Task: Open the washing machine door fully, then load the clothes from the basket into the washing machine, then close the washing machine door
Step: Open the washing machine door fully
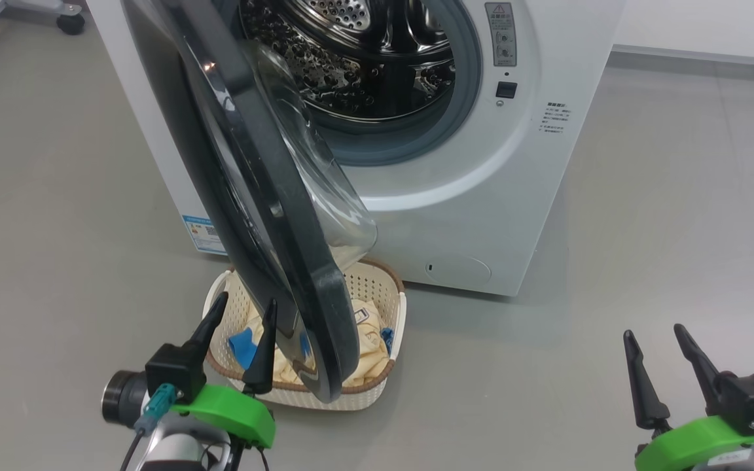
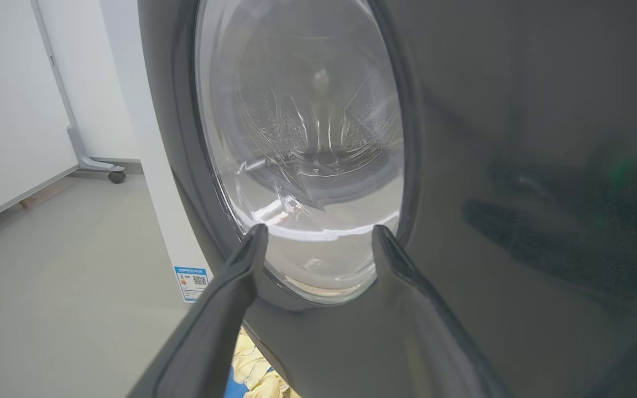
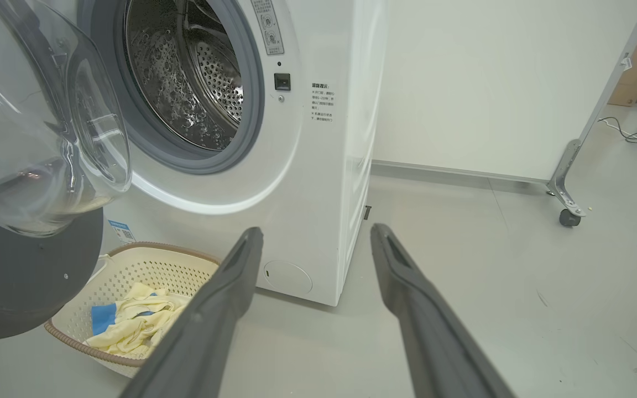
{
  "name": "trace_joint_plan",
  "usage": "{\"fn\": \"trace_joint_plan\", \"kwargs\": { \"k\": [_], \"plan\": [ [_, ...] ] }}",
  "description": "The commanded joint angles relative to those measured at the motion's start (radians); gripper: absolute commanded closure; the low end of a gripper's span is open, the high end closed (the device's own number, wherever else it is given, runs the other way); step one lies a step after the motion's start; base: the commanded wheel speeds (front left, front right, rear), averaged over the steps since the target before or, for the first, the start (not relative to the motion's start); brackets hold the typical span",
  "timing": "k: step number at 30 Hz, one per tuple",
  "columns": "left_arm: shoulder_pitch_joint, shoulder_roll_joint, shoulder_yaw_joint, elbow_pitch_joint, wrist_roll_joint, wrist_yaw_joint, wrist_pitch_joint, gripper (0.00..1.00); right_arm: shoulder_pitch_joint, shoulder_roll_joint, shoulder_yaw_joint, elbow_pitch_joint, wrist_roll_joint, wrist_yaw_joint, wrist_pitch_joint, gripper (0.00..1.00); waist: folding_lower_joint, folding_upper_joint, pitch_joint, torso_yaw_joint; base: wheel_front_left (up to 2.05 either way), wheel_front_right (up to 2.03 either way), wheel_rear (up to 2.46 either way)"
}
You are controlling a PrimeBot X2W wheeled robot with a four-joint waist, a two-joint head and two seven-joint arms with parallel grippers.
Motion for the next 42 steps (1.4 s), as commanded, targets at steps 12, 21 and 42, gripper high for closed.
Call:
{"fn": "trace_joint_plan", "kwargs": {
  "k": [12,21,42],
  "plan": [
    [-0.045,0.015,0.045,-0.033,0.005,-0.001,-0.007,0.02,-0.026,-0.009,0.007,-0.032,0.005,0.010,-0.010,0.00,0.0000,0.0000,0.019,0.004,0.00,0.00,0.00],
    [-0.083,0.035,0.103,-0.053,0.027,0.023,-0.007,1.00,-0.025,-0.009,0.007,-0.028,0.009,0.010,-0.010,0.00,0.0000,0.0000,0.017,0.003,0.00,0.00,0.00],
    [-0.223,0.017,-0.243,-0.819,0.000,0.038,0.121,1.00,-0.021,-0.009,-0.007,-0.023,0.004,0.010,-0.005,0.00,0.0000,0.0000,0.035,0.013,0.00,0.00,0.00]
  ]
}}
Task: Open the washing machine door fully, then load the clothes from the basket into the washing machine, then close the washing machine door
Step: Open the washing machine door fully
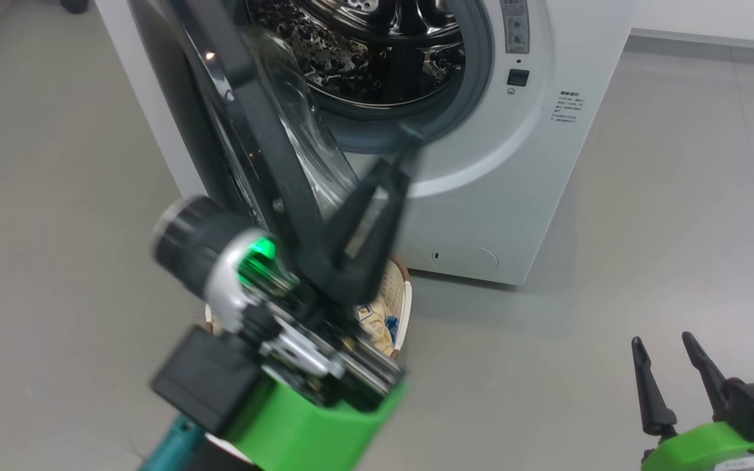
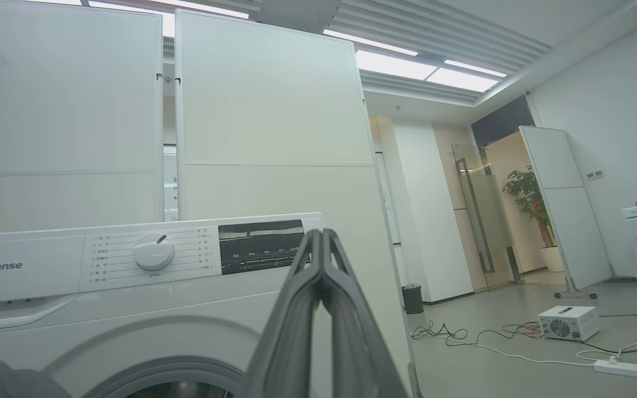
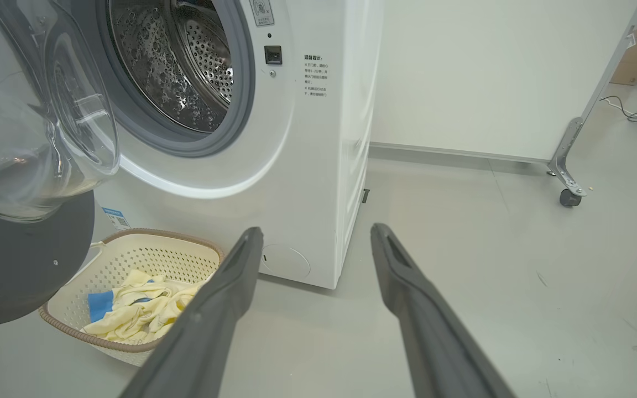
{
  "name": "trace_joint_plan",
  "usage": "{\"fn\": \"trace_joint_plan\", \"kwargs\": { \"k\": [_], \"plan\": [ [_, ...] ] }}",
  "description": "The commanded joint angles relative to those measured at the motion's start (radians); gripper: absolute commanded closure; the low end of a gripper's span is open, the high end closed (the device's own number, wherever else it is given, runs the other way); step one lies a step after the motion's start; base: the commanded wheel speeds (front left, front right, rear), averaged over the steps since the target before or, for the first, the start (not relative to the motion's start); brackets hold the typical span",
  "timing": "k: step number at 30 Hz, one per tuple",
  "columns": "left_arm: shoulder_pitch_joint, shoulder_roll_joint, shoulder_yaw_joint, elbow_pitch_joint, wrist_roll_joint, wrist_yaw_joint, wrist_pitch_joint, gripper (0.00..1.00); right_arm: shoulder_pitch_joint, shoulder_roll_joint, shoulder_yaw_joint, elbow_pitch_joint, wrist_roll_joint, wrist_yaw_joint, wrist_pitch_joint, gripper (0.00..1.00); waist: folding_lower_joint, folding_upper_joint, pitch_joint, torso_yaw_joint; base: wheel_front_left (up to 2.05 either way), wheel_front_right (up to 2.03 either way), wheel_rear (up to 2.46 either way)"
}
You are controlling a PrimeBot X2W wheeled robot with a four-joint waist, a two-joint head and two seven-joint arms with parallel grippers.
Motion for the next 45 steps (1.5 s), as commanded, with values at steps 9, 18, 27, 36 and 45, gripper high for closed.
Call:
{"fn": "trace_joint_plan", "kwargs": {
  "k": [9,18,27,36,45],
  "plan": [
    [0.098,0.006,-0.141,0.082,-0.172,0.062,0.053,1.00,-0.044,-0.012,0.029,-0.019,0.004,0.010,-0.004,0.00,0.0000,0.0000,0.012,-0.011,0.00,0.00,0.00],
    [0.124,0.006,-0.104,0.277,-0.237,0.158,0.011,1.00,-0.047,-0.012,0.029,-0.010,0.009,0.010,0.000,0.00,0.0000,0.0000,0.017,-0.006,0.00,0.00,0.00],
    [0.127,0.006,-0.096,0.363,-0.299,0.196,-0.026,1.00,-0.044,-0.012,0.029,-0.005,0.013,0.010,0.008,0.00,0.0000,0.0000,0.009,0.001,0.00,0.00,0.00],
    [0.118,0.006,-0.089,0.429,-0.321,0.209,-0.046,1.00,-0.045,-0.012,0.027,-0.005,0.021,0.010,0.015,0.00,0.0000,0.0000,0.012,0.012,0.00,0.00,0.00],
    [0.111,0.010,-0.087,0.452,-0.320,0.209,-0.068,1.00,-0.044,-0.012,0.009,-0.002,0.025,0.010,0.022,0.00,0.0000,0.0000,0.026,0.069,0.00,0.00,0.00]
  ]
}}
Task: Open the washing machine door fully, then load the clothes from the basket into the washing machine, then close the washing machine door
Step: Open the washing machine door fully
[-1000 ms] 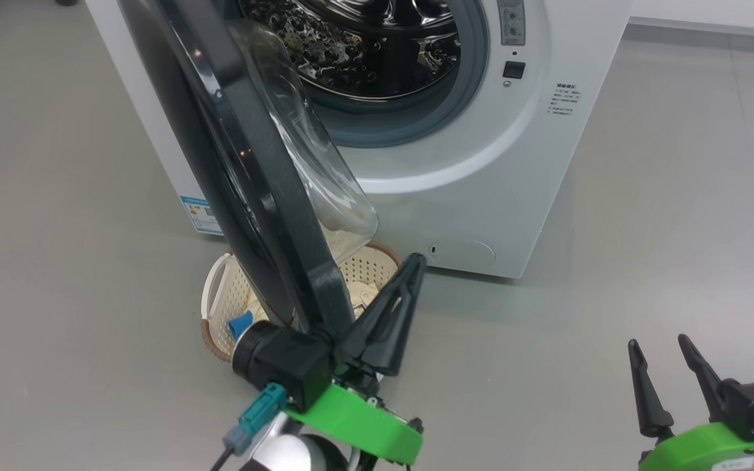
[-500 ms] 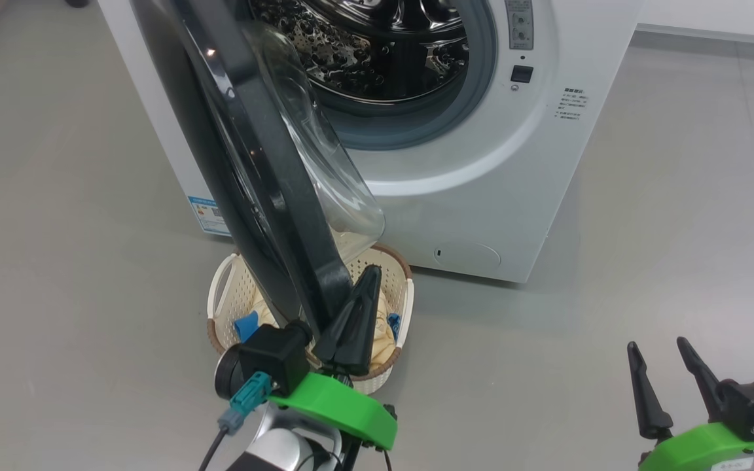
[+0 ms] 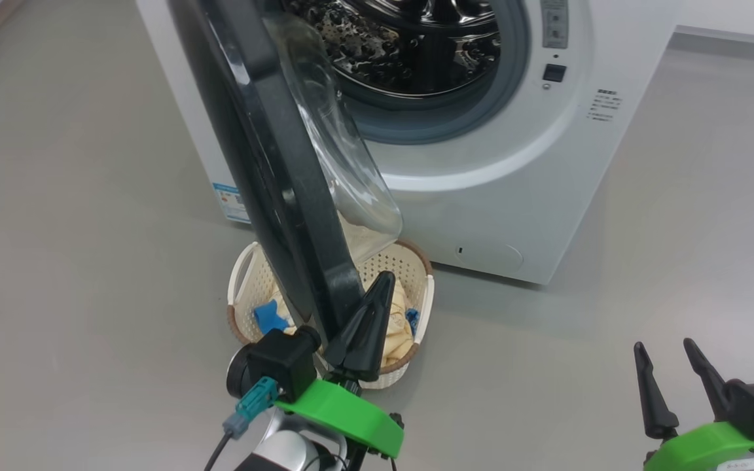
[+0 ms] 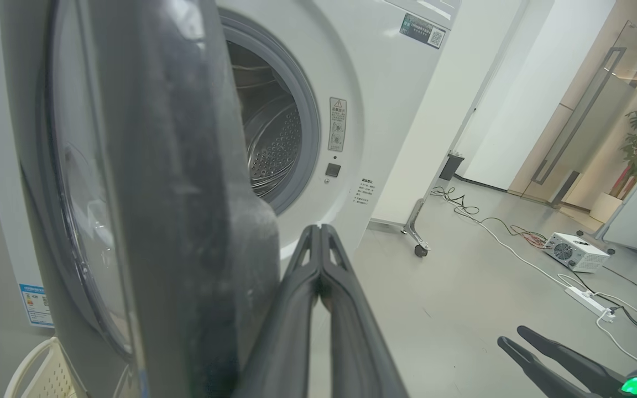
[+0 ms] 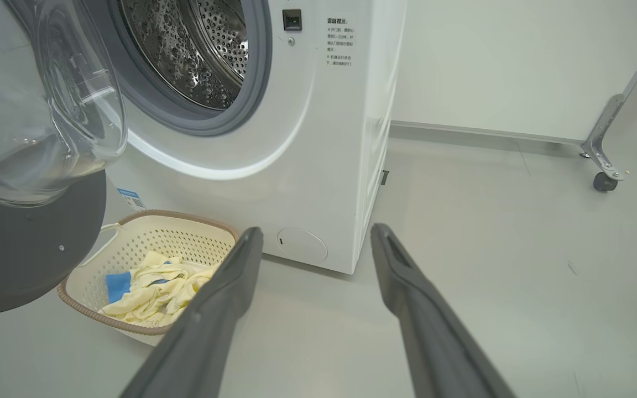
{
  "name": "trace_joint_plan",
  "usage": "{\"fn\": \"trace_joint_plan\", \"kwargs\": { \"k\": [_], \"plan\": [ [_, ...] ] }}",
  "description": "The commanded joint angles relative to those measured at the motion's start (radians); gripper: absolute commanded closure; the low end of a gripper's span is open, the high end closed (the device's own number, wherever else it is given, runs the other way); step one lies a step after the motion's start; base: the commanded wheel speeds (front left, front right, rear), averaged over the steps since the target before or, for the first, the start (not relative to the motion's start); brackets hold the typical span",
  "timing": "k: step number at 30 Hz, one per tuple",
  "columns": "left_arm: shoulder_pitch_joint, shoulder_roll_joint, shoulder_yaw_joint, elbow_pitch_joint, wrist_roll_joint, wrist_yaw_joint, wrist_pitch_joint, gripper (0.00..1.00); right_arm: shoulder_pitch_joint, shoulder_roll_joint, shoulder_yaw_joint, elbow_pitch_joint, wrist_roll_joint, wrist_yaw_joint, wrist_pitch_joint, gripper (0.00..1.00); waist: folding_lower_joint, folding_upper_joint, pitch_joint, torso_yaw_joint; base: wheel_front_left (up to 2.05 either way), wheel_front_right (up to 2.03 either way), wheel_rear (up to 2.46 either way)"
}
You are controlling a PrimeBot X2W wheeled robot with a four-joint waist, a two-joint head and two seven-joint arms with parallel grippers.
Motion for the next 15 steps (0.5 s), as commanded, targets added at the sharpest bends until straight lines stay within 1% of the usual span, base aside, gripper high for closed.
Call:
{"fn": "trace_joint_plan", "kwargs": {
  "k": [1,15],
  "plan": [
    [-0.039,0.012,0.048,-0.015,-0.003,0.003,-0.010,1.00,-0.041,-0.012,0.016,-0.026,0.008,0.010,0.000,0.00,0.0000,0.0000,0.006,0.019,0.00,0.00,0.00],
    [-0.036,0.017,0.027,-0.050,0.025,0.006,-0.041,1.00,-0.046,-0.012,0.004,-0.026,-0.009,0.010,0.022,0.00,0.0000,0.0000,0.015,0.145,0.00,0.00,0.00]
  ]
}}
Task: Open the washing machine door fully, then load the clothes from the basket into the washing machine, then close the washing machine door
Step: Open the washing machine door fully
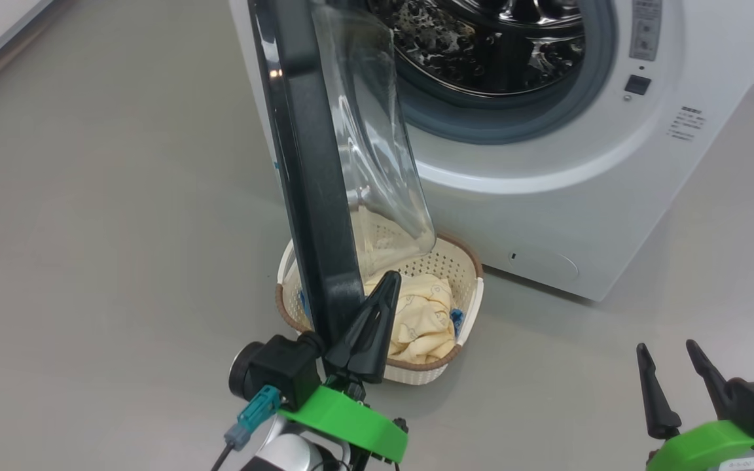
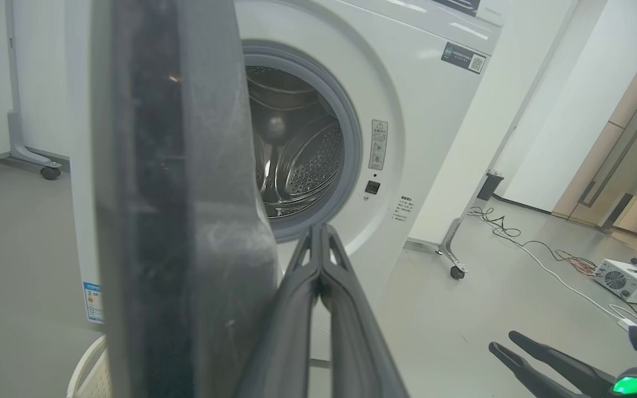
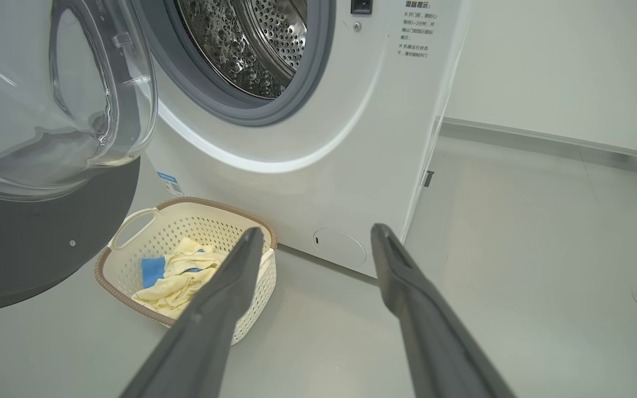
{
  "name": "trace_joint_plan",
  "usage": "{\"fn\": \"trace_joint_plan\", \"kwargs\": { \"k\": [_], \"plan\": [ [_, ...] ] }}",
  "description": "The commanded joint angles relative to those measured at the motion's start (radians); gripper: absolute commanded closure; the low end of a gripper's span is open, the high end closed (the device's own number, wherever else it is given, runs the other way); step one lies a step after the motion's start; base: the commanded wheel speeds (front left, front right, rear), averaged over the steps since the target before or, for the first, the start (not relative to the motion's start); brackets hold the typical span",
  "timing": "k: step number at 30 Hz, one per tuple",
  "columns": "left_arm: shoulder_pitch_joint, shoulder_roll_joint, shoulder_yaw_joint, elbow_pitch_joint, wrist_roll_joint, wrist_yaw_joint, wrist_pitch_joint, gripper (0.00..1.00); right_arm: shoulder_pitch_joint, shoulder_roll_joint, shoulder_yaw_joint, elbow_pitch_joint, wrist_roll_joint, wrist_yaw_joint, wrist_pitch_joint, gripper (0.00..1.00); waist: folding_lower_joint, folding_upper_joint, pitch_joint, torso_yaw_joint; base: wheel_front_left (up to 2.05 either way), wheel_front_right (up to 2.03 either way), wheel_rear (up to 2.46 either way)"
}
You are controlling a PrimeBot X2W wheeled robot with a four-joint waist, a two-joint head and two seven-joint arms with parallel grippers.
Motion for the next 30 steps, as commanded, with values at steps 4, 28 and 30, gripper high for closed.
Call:
{"fn": "trace_joint_plan", "kwargs": {
  "k": [4,28,30],
  "plan": [
    [-0.025,0.017,0.043,-0.047,0.009,0.017,-0.019,1.00,-0.041,-0.013,0.015,-0.029,-0.010,0.010,0.002,0.00,0.0000,0.0000,-0.001,0.031,0.00,0.00,0.00],
    [0.037,0.092,0.096,-0.068,-0.004,0.083,-0.004,1.00,-0.026,-0.013,0.015,-0.014,-0.002,0.010,-0.002,0.00,0.0000,0.0000,-0.028,0.128,0.00,0.00,0.00],
    [0.041,0.101,0.107,-0.069,-0.005,0.092,-0.005,1.00,-0.026,-0.013,0.015,-0.015,-0.002,0.010,-0.002,0.00,0.0000,0.0000,-0.028,0.132,0.00,0.00,0.00]
  ]
}}
